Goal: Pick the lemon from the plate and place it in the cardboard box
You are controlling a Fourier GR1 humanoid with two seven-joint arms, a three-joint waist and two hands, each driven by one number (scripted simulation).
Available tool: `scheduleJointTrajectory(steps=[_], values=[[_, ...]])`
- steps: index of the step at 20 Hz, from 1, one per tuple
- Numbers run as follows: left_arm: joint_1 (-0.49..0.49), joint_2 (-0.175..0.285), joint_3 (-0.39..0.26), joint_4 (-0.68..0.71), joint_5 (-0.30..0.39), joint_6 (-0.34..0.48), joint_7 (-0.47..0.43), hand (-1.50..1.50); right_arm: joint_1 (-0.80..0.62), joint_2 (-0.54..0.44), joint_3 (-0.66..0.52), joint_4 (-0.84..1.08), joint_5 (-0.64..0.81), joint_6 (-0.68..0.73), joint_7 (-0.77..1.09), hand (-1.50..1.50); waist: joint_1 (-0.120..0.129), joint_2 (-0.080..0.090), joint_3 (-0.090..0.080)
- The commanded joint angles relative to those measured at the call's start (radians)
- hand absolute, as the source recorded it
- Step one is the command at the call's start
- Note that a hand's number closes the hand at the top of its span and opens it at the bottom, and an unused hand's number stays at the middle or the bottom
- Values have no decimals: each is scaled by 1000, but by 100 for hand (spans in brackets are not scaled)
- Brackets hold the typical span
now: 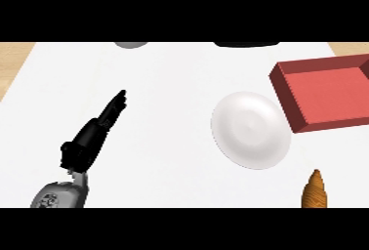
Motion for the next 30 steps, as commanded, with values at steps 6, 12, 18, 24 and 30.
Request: scheduleJointTrajectory(steps=[6, 12, 18, 24, 30], values=[[-43, -24, -4, 95, -33, 1, -74, 0, -103, 20, -197, 94, -29, 196, 130, 150, 36, 9, 1], [-77, -22, 7, 82, -3, -39, -39, 0, -379, -7, -28, 152, 3, 200, 298, 150, 60, 14, 1], [-120, -23, 18, 113, -1, -56, -21, 0, -622, 53, 104, 354, 99, 214, 287, 150, 65, 14, 2], [-89, -25, 13, 68, -24, -37, -8, 0, -803, 145, 229, 576, 300, 146, 224, 150, 78, 16, 2], [-109, -69, -16, 71, -25, -36, 17, 0, -963, 263, 335, 722, 476, 96, 211, 150, 73, 16, 2]])
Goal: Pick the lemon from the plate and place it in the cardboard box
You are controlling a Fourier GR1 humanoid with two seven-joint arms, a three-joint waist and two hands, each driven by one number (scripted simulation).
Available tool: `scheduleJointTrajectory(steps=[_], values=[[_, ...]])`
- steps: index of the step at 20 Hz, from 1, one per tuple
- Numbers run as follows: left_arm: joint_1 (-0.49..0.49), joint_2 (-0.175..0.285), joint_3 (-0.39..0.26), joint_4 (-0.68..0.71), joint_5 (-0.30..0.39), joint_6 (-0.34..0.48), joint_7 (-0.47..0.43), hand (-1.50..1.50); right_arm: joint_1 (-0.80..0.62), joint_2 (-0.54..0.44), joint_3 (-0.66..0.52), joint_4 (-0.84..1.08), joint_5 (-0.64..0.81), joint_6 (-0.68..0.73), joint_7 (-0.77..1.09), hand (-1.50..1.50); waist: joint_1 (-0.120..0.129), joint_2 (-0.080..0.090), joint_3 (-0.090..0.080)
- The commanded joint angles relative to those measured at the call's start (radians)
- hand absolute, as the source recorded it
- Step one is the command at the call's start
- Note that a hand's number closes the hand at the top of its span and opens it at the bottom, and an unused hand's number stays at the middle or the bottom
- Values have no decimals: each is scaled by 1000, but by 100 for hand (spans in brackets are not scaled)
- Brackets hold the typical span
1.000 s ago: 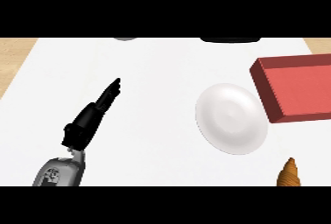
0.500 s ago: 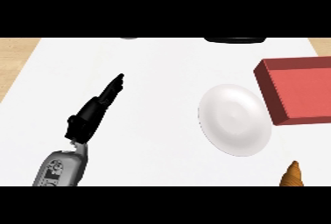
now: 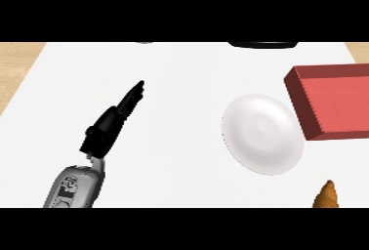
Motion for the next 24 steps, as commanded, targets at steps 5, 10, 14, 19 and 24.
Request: scheduleJointTrajectory(steps=[5, 10, 14, 19, 24], values=[[30, -1, -2, -55, -9, 3, 14, 0, -155, 151, 96, 250, 191, -36, -32, 150, -6, -3, 0], [82, -2, -26, -46, -20, -7, -49, 0, -243, 200, 48, 524, 131, 67, -56, -150, 23, 6, 2], [3, -42, -36, 5, -53, 35, -9, 0, -342, 262, 36, 684, 169, 39, -143, -150, 11, 8, 2], [60, 10, -3, -43, -10, -17, -24, 0, -338, 226, -130, 734, 2, 111, -282, -150, 10, 6, 4], [32, 12, 20, -21, -3, -11, -23, 0, -374, 188, -299, 804, -170, 228, -281, -150, 0, 7, 5]])
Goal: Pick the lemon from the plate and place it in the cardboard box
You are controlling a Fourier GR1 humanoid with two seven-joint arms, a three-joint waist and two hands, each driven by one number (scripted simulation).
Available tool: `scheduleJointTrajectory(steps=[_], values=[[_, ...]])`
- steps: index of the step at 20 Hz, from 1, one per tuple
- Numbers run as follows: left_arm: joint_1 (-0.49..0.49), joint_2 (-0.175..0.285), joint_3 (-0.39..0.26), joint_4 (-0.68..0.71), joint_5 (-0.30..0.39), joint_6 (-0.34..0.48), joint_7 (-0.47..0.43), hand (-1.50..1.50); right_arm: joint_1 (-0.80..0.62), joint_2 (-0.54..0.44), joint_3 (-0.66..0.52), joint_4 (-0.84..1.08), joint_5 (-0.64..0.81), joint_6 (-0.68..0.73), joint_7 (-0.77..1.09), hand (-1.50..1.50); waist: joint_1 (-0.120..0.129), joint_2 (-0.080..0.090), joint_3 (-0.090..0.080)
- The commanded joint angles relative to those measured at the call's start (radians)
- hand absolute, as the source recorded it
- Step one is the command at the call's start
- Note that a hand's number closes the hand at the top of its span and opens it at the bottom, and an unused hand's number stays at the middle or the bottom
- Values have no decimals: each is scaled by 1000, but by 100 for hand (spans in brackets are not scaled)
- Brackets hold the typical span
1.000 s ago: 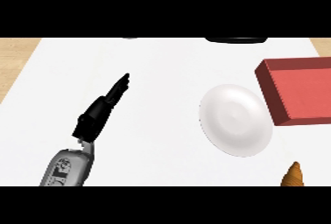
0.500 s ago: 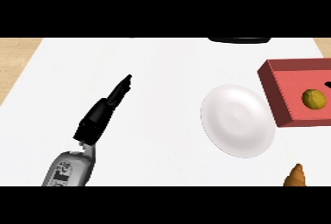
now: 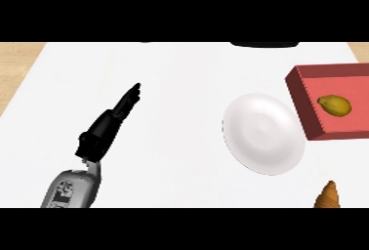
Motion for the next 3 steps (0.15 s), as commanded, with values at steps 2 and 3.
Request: scheduleJointTrajectory(steps=[2, 3], values=[[1, 4, -1, -5, 4, -10, 6, 0, 1, -41, -157, 101, -153, 126, -51, -150, 0, 4, 2], [7, 18, 13, 17, 0, -11, -19, 0, -1, -91, -159, 113, -154, 186, -37, -150, -4, 2, 0]])
